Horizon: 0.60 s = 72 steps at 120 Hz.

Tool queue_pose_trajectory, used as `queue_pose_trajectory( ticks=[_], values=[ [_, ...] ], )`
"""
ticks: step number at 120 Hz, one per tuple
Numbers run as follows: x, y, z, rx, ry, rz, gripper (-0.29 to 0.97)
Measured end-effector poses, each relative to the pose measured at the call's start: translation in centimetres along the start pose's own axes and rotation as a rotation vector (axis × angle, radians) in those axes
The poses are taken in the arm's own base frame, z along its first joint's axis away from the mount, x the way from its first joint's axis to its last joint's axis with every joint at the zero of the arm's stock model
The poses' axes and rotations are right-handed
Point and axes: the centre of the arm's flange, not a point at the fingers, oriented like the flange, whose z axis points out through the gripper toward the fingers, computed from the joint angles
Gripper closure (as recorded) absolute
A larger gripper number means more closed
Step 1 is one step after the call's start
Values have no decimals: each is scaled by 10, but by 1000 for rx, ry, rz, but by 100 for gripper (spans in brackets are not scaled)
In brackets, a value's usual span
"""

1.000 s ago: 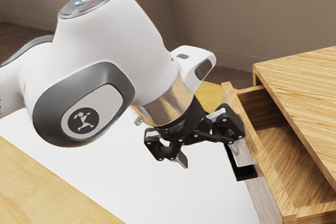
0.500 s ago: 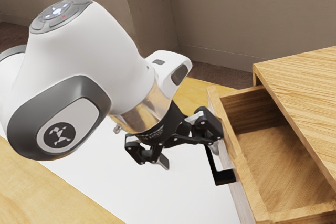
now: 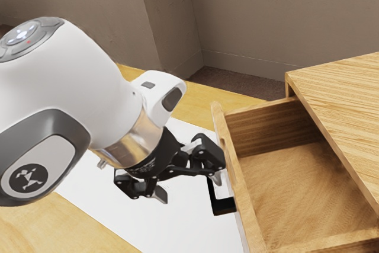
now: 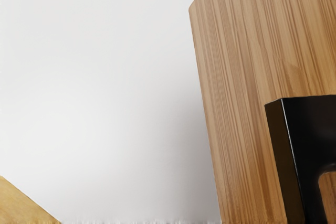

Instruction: Pull the drawer handle with one arm to open the drawer

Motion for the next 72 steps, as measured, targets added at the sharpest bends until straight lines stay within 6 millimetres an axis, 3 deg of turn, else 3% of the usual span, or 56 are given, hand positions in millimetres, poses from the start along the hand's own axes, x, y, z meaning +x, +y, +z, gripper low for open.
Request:
queue_pose_trajectory(
  ticks=[22, 33, 61, 72],
  values=[
    [-2, -23, -18, -15, 31, -27, 0],
    [-3, -29, -38, -50, 49, -30, 0],
    [-10, -21, -71, -107, 69, -1, 0],
    [-11, -19, -71, -98, 64, 4, 0]
  ],
)
